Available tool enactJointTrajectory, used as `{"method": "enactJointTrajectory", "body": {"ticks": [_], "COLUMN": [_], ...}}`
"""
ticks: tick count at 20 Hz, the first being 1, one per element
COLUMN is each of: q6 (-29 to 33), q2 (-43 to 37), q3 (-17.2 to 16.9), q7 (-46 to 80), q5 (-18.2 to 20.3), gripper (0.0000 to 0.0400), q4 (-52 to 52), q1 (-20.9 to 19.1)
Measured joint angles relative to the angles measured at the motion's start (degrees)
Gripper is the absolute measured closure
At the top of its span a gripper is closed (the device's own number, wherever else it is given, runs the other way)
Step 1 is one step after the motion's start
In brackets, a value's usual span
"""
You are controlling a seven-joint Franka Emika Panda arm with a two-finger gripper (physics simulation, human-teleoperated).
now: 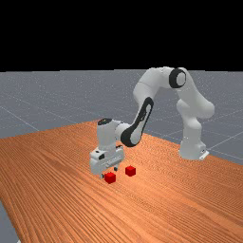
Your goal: Stack all the cube
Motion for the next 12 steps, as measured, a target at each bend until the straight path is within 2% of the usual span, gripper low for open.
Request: {"method": "enactJointTrajectory", "body": {"ticks": [12], "q6": [3.7], "q2": [4.1], "q3": [0.3], "q7": [-0.2], "q5": [0.3], "gripper": [0.0], "q4": [0.8], "q1": [-0.3]}}
